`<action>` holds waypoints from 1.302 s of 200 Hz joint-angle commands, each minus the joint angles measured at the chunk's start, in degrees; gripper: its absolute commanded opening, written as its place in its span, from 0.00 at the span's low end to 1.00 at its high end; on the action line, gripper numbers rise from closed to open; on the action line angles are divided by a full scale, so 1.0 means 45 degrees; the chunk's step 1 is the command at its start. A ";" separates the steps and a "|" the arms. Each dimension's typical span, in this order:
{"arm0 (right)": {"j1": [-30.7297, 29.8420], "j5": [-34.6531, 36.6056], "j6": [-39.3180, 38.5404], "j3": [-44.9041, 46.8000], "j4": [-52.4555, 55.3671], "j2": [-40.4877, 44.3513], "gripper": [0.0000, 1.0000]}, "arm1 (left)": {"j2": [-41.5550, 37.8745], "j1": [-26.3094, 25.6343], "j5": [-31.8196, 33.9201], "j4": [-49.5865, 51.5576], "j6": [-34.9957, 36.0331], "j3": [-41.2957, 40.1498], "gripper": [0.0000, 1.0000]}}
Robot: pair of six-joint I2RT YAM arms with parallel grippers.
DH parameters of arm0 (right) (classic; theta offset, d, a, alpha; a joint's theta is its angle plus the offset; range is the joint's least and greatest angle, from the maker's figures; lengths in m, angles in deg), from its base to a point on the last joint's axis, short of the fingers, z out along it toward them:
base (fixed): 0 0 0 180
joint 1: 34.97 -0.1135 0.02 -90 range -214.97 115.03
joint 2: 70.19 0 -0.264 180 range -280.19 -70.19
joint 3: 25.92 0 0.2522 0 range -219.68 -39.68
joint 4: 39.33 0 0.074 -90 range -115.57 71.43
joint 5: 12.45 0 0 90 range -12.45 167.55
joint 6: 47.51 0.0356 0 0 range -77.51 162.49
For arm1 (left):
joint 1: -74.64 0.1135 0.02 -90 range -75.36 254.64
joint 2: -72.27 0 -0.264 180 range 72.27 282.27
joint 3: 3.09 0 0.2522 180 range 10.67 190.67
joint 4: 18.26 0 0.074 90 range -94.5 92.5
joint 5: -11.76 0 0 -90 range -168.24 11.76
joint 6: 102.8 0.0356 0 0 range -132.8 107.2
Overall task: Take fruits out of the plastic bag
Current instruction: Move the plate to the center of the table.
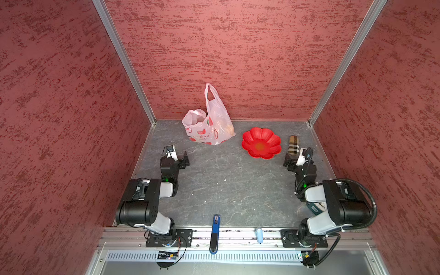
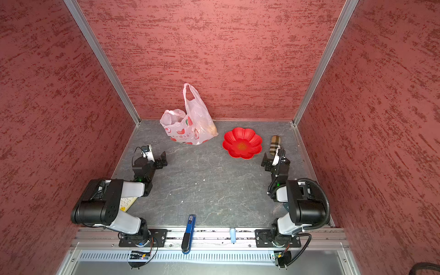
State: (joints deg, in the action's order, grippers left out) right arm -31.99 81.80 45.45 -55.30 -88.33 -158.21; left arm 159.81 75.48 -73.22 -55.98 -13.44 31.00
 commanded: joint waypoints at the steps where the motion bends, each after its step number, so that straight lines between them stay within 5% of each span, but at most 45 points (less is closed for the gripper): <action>1: -0.0060 0.0180 -0.0189 -0.0188 -0.0508 -0.0093 0.99 | 0.0096 -0.0069 0.0112 -0.0317 -0.0106 0.0148 0.99; 220: -0.0059 0.0188 -0.0189 -0.0190 -0.0500 -0.0086 0.99 | 0.0046 0.0074 -0.0103 -0.0337 -0.0209 0.0094 0.99; 260: -0.0070 0.0939 -0.0060 -0.0402 0.1584 0.1921 0.99 | -0.2493 0.0300 0.0369 0.1188 -0.0612 -0.0239 0.99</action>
State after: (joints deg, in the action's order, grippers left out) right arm -31.99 82.28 45.50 -55.41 -87.21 -156.99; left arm 156.56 76.34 -73.11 -54.32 -14.71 30.66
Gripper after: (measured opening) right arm 0.989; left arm 0.994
